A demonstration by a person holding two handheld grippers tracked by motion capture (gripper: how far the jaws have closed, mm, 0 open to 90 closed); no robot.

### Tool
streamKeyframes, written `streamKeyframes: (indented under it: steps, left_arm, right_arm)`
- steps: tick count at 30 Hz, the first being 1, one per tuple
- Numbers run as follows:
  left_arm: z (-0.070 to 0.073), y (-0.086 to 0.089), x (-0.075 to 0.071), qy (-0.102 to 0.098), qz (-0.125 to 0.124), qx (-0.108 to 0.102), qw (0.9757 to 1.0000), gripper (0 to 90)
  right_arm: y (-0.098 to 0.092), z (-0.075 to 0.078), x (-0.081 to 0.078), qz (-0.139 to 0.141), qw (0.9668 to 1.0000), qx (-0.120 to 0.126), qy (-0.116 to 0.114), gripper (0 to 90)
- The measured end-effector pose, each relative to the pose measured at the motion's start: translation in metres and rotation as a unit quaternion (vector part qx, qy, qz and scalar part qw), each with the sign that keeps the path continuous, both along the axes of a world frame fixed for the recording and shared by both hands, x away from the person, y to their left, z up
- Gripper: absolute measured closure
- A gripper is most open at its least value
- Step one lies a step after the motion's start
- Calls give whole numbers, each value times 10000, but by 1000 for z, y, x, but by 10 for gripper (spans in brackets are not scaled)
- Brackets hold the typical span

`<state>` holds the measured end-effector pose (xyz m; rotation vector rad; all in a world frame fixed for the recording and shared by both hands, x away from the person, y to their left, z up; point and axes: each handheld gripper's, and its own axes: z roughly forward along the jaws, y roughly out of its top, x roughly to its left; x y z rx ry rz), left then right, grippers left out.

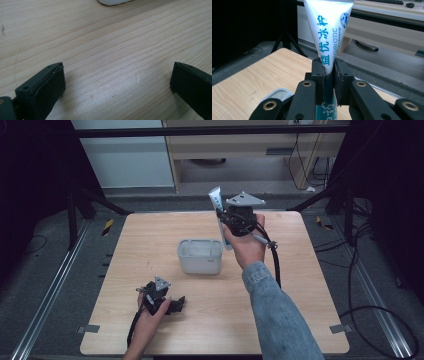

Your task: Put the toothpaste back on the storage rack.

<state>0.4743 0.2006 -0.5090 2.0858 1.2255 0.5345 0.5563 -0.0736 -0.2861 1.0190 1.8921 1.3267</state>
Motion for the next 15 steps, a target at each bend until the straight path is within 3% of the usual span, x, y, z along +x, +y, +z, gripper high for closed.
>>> streamKeyframes:
  steps: [15]
  left_arm:
    - [0, -1, 1, -1, -8, -1, 10000, 0]
  right_arm:
    - [29, -3, 2, 158, 9995, 272, -94, 797]
